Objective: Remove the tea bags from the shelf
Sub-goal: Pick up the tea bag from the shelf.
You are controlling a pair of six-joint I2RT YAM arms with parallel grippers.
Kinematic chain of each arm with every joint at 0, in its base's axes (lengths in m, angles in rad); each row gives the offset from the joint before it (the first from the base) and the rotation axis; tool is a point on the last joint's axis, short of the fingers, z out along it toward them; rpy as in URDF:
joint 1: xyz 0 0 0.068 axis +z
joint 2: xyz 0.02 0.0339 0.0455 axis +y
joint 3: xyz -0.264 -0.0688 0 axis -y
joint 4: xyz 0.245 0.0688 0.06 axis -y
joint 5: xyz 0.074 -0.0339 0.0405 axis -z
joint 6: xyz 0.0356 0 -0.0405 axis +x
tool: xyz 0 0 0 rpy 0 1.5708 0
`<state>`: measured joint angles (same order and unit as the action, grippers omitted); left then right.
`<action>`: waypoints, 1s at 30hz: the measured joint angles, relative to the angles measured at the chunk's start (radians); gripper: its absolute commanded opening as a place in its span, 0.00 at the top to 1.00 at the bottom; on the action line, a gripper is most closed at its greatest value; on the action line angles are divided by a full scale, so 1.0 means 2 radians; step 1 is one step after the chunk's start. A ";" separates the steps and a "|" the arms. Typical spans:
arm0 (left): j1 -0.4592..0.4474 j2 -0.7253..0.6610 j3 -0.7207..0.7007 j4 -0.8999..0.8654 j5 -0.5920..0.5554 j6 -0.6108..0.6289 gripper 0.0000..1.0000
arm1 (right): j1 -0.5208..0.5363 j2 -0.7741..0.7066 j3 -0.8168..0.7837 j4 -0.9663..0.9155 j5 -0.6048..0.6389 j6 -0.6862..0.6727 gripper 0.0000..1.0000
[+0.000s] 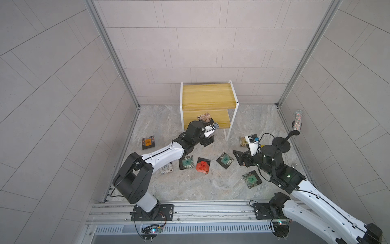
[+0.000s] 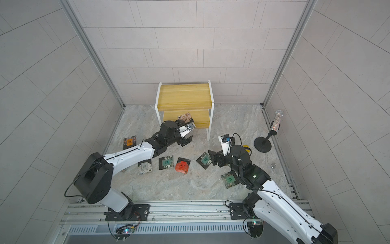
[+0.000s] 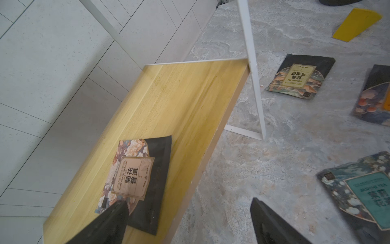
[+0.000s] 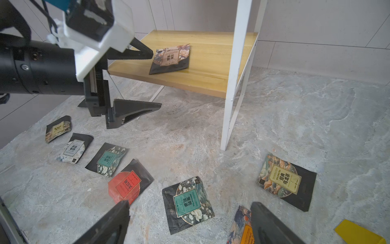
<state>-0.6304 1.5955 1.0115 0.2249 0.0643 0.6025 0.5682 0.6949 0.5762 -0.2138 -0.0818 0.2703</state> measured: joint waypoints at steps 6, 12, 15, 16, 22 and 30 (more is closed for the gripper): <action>0.012 0.026 0.028 0.004 0.008 0.000 0.03 | 0.000 -0.008 0.000 0.000 -0.002 0.002 0.07; 0.015 0.048 0.042 0.002 0.009 0.001 0.07 | 0.000 -0.011 -0.002 0.000 -0.002 0.002 0.07; 0.015 0.053 0.042 -0.001 0.009 0.004 0.10 | -0.001 -0.011 -0.003 0.000 -0.002 0.004 0.07; 0.015 0.054 0.042 -0.001 0.009 0.004 0.12 | -0.001 -0.011 -0.003 0.000 -0.002 0.004 0.07; 0.015 0.055 0.042 -0.004 0.010 0.011 0.28 | -0.003 -0.011 -0.004 0.000 -0.002 0.006 0.07; 0.016 0.054 0.041 -0.006 0.013 0.018 0.41 | -0.004 -0.011 -0.006 0.000 0.000 0.010 0.07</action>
<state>-0.5980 1.7031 1.0943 0.2138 0.0898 0.6380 0.5602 0.6724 0.5644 -0.2131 -0.0814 0.2897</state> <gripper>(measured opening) 0.618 0.930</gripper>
